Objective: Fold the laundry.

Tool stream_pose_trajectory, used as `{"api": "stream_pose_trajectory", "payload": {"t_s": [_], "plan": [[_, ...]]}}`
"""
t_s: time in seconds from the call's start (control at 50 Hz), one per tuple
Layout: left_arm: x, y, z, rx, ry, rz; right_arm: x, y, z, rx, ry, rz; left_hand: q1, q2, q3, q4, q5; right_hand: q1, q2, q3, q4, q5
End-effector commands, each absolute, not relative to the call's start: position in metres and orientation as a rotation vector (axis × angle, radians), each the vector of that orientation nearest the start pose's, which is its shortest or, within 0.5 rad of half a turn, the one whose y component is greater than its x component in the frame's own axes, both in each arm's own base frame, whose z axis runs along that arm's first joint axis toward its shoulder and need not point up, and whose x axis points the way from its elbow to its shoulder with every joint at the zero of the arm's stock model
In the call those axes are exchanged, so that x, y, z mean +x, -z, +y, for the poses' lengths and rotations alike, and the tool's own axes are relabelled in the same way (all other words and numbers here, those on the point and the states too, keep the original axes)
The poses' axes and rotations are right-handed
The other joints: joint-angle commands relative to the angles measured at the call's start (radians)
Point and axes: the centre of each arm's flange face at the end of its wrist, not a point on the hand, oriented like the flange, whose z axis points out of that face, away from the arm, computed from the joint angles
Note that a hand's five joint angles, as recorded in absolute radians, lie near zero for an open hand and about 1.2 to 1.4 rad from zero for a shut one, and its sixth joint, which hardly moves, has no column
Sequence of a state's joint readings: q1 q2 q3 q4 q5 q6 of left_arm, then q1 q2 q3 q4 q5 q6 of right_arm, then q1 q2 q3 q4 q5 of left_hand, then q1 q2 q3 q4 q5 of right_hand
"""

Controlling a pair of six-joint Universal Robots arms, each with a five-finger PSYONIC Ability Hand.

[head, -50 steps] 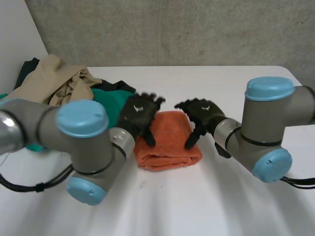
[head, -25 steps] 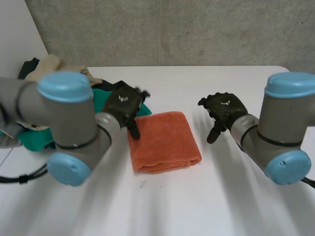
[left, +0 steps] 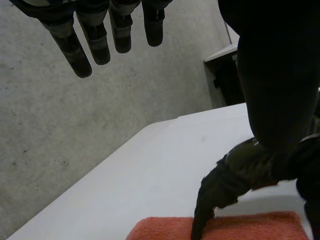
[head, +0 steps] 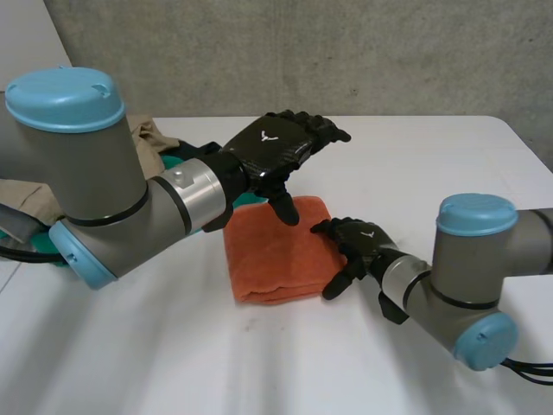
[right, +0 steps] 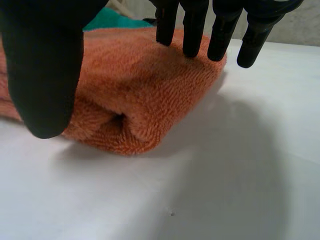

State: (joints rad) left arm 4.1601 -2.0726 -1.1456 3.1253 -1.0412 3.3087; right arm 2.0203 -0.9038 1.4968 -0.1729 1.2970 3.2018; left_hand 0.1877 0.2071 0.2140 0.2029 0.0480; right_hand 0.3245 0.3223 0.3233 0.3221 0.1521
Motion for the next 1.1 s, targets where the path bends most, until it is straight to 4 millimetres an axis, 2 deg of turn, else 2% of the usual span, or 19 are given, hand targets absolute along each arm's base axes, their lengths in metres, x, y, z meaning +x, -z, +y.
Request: {"api": "stream_pose_trajectory", "payload": {"t_s": [0.02,0.06,0.22,0.28,0.3,0.36,0.38,0.44,0.46,0.54,0.6,0.62,0.68,0.7,0.82,0.84,0.86,0.96,1.1], "plan": [[-0.364,-0.255,-0.245,-1.1,-1.578,-1.597,0.316,-0.098,-0.275,-0.709,1.408,2.198,0.032,0.012,0.005,0.016,-0.003,0.745,0.747,0.746,0.747,0.743],[-0.364,-0.256,-0.245,-1.1,-1.581,-1.594,0.316,-0.1,-0.279,-0.703,1.437,2.2,0.032,0.012,0.005,0.016,-0.003,1.071,1.073,1.072,1.073,1.069],[-0.364,-0.259,-0.245,-1.099,-1.589,-1.588,0.318,-0.127,-0.303,-0.617,1.649,2.113,0.032,0.012,0.005,0.016,-0.003,1.072,1.074,1.073,1.074,1.07],[-0.364,-0.26,-0.245,-1.098,-1.597,-1.582,0.309,-0.139,-0.331,-0.55,1.75,2.089,0.032,0.012,0.005,0.016,-0.003,1.072,1.074,1.073,1.074,1.07],[-0.364,-0.261,-0.245,-1.099,-1.599,-1.578,0.297,-0.143,-0.353,-0.501,1.811,2.095,0.032,0.012,0.005,0.016,-0.003,1.072,1.074,1.073,1.074,1.07],[-0.364,-0.269,-0.244,-1.096,-1.617,-1.56,0.274,-0.144,-0.386,-0.416,1.895,2.128,0.032,0.012,0.005,0.016,-0.003,1.072,1.074,1.073,1.074,1.07],[-0.364,-0.27,-0.244,-1.096,-1.62,-1.558,0.255,-0.149,-0.409,-0.349,1.961,2.141,0.032,0.012,0.005,0.016,-0.003,1.072,1.074,1.073,1.074,1.07],[-0.363,-0.278,-0.243,-1.089,-1.637,-1.54,0.228,-0.152,-0.437,-0.262,2.039,2.164,0.032,0.012,0.005,0.016,-0.003,1.072,1.074,1.073,1.074,1.07],[-0.363,-0.28,-0.243,-1.085,-1.64,-1.536,0.208,-0.154,-0.456,-0.204,2.089,2.173,0.032,0.012,0.005,0.016,-0.003,1.072,1.074,1.073,1.074,1.07],[-0.362,-0.287,-0.241,-1.066,-1.644,-1.524,0.17,-0.152,-0.495,-0.101,2.185,2.184,0.032,0.012,0.005,0.016,-0.003,1.072,1.074,1.073,1.074,1.07],[-0.363,-0.288,-0.24,-1.052,-1.634,-1.522,0.151,-0.152,-0.515,-0.057,2.234,2.183,0.032,0.012,0.005,0.016,-0.003,1.072,1.074,1.073,1.074,1.07],[-0.363,-0.288,-0.24,-1.049,-1.632,-1.523,0.135,-0.149,-0.527,-0.029,2.247,2.206,0.032,0.012,0.005,0.016,-0.003,1.072,1.074,1.073,1.074,1.07],[-0.364,-0.288,-0.238,-1.049,-1.628,-1.519,0.108,-0.141,-0.54,0.005,2.257,2.258,0.032,0.012,0.005,0.016,-0.003,1.072,1.074,1.073,1.074,1.07],[-0.364,-0.288,-0.236,-1.051,-1.624,-1.52,0.092,-0.139,-0.547,0.016,2.274,2.277,0.032,0.012,0.005,0.016,-0.003,1.072,1.074,1.073,1.074,1.07],[-0.365,-0.285,-0.234,-1.057,-1.61,-1.524,0.067,-0.131,-0.555,-0.01,2.28,2.288,0.032,0.012,0.005,0.016,-0.003,1.038,1.04,1.039,1.04,1.036],[-0.366,-0.285,-0.233,-1.058,-1.609,-1.523,0.061,-0.13,-0.556,-0.005,2.279,2.294,0.032,0.012,0.005,0.016,-0.003,-0.006,-0.004,-0.005,-0.003,-0.008],[-0.366,-0.284,-0.233,-1.058,-1.609,-1.523,0.059,-0.13,-0.556,-0.008,2.279,2.294,0.032,0.012,0.005,0.016,-0.003,-0.15,-0.148,-0.149,-0.148,-0.152],[-0.366,-0.284,-0.234,-1.058,-1.609,-1.521,0.053,-0.129,-0.556,0.001,2.284,2.308,0.032,0.012,0.005,0.016,-0.003,-0.15,-0.148,-0.149,-0.148,-0.152],[-0.366,-0.281,-0.232,-1.057,-1.596,-1.533,0.026,-0.128,-0.557,-0.02,2.368,2.429,0.032,0.012,0.005,0.016,-0.003,-0.15,-0.148,-0.149,-0.148,-0.152]]}}
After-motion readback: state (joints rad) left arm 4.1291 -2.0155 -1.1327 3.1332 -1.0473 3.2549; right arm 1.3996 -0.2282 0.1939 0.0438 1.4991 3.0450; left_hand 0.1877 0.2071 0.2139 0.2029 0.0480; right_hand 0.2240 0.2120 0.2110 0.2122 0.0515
